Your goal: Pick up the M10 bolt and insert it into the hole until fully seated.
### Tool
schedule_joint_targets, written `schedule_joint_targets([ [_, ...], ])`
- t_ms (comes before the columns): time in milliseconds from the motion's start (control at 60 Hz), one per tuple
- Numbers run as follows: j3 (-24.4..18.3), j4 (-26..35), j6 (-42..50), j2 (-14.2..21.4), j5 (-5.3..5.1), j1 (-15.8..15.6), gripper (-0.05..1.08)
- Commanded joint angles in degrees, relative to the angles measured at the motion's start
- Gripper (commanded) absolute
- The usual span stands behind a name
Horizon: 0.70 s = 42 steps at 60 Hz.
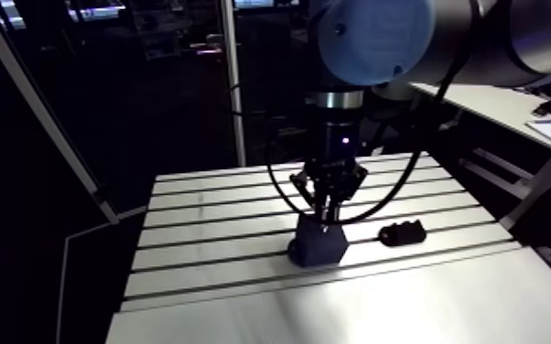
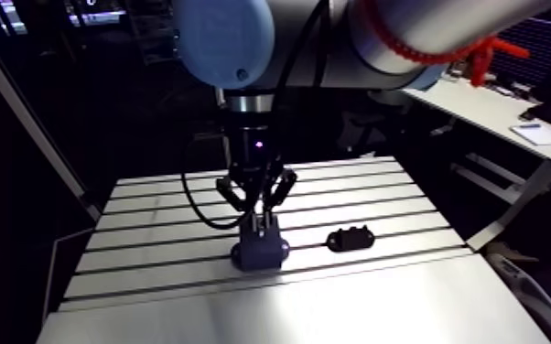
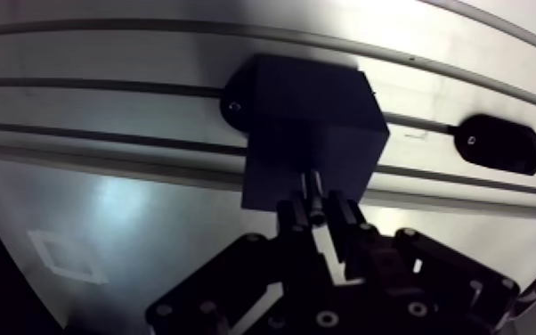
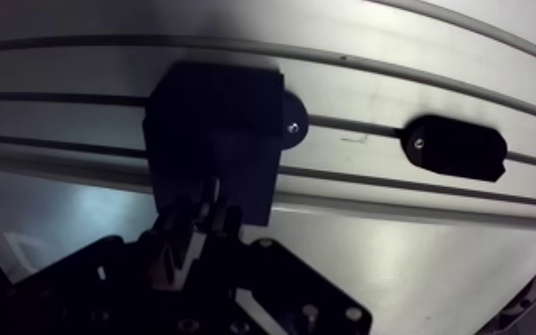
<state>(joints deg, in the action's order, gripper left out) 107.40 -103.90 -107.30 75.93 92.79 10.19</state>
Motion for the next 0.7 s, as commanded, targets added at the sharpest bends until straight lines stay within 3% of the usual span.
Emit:
schedule_joint_targets([
  [17, 1.1, -1.8, 0.3, -0.2, -0.02, 0.0, 1.03],
  [67, 1.3, -2.8, 0.1, -0.2, 0.05, 0.1, 0.93],
  [83, 1.4, -3.6, 0.0, -0.1, 0.14, 0.0, 0.63],
  [100, 1.2, -3.6, 0.0, -0.1, 0.0, 0.0, 0.18],
  [117, 1.2, -3.6, 0.0, -0.1, 0.0, 0.0, 0.18],
  [133, 1.3, -3.8, 0.0, -0.1, -0.02, 0.1, 0.03],
  [367, 0.1, -3.8, -0.1, 1.1, -0.8, 0.1, 0.0],
  [467, -2.3, -2.8, 0.0, 2.3, -1.21, 0.1, 0.0],
  [583, -6.4, 2.1, 0.1, 4.0, -2.95, 0.6, 0.0],
  [700, -11.5, 9.3, 0.4, 5.6, -2.94, 2.0, 0.0],
])
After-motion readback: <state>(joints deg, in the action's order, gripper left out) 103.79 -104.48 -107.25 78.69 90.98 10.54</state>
